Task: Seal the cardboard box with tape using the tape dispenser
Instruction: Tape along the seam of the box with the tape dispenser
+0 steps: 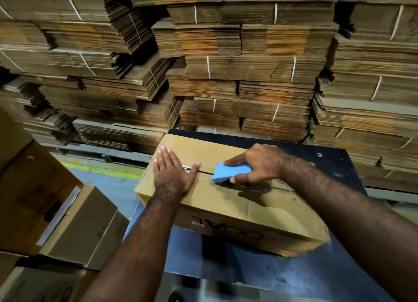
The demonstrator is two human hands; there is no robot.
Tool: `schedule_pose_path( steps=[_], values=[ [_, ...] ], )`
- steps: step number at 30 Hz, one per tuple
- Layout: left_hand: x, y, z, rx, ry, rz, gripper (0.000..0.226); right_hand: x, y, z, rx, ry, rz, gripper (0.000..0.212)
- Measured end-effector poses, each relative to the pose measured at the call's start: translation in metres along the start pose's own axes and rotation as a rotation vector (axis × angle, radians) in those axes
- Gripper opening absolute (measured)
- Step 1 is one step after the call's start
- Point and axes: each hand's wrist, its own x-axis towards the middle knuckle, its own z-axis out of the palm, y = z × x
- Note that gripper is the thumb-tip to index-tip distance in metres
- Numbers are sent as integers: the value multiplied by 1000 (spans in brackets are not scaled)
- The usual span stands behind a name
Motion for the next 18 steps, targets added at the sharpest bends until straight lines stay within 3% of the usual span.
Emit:
schedule_pose_path(
  steps=[4, 10, 16, 18],
  values=[
    [7, 1, 0, 21, -8, 5, 110, -28, 25, 9, 29, -11, 68, 68],
    [2, 17, -6, 39, -65, -8, 103, -10, 11, 13, -79, 17, 76, 71],
    [-25, 72, 0, 24, -73, 345, 79, -12, 16, 14, -59, 14, 73, 69],
    [-27, 70, 1, 10, -38, 373, 80, -10, 18, 13, -58, 15, 68, 69]
  ],
)
